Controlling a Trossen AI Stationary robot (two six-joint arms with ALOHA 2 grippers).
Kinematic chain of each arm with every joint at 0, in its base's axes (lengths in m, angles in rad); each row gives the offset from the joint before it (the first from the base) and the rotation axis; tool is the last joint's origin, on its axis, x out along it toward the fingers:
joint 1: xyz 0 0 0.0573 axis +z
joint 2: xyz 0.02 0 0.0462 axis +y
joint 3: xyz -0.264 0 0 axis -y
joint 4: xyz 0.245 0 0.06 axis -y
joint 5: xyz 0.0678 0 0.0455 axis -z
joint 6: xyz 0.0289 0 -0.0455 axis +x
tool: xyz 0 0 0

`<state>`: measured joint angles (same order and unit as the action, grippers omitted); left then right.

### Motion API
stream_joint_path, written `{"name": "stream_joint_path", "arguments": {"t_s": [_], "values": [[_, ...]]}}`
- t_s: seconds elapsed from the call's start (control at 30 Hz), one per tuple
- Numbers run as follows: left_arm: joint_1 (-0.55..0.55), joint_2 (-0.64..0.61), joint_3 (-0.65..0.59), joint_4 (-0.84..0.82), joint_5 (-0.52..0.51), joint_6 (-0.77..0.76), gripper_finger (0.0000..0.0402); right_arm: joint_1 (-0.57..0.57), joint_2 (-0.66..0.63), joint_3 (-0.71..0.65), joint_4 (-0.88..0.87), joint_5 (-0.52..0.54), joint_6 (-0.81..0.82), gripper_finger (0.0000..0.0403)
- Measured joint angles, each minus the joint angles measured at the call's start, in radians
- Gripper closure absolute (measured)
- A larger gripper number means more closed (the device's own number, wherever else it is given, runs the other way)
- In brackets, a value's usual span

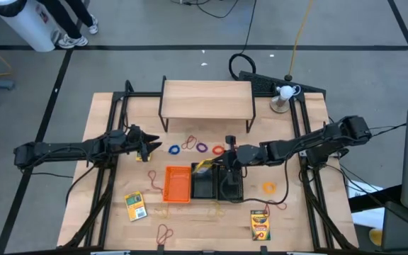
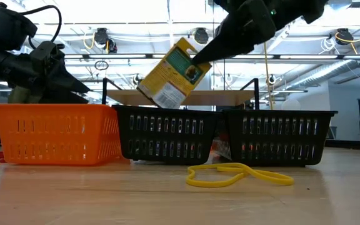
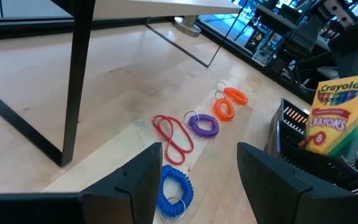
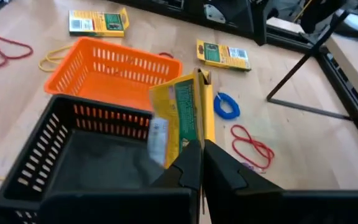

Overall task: Pick & Place Office Desk Supplies
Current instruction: Put the crayon box into the left black bin

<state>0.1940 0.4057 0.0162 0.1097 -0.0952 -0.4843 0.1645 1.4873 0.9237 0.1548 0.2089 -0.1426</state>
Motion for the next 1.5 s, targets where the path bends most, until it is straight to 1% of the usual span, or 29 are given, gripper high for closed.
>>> {"name": "stream_joint_path", "arguments": {"t_s": [0.47, 0.63, 0.8, 0.93, 1.13, 1.23, 1.37, 1.5], "values": [[0.000, 0.000, 0.000, 0.000, 0.000, 0.000, 0.0195, -0.001, 0.000, 0.000, -0.004, -0.003, 0.002, 0.0400], [0.000, 0.000, 0.000, 0.000, 0.000, 0.000, 0.0195, 0.001, 0.000, 0.000, -0.004, -0.009, 0.017, 0.0385], [0.000, 0.000, 0.000, 0.000, 0.000, 0.000, 0.0195, 0.001, 0.000, 0.000, -0.003, -0.104, 0.056, 0.0368], [0.000, 0.000, 0.000, 0.000, 0.001, 0.000, 0.0195, 0.002, 0.000, 0.000, -0.003, -0.112, 0.078, 0.0354], [0.000, 0.000, 0.000, -0.001, 0.001, 0.000, 0.0195, 0.022, 0.000, 0.000, -0.002, -0.112, 0.049, 0.0336], [-0.002, 0.000, 0.000, -0.001, 0.003, -0.011, 0.0195, 0.039, 0.000, 0.000, 0.003, -0.146, 0.018, 0.0328], [-0.015, 0.000, 0.000, 0.012, 0.027, -0.026, 0.0195, 0.059, -0.001, 0.000, 0.016, -0.208, 0.013, 0.0315], [-0.041, 0.000, 0.000, 0.097, 0.097, 0.015, 0.0195, 0.084, -0.001, 0.000, 0.024, -0.206, -0.014, 0.0301]]}}
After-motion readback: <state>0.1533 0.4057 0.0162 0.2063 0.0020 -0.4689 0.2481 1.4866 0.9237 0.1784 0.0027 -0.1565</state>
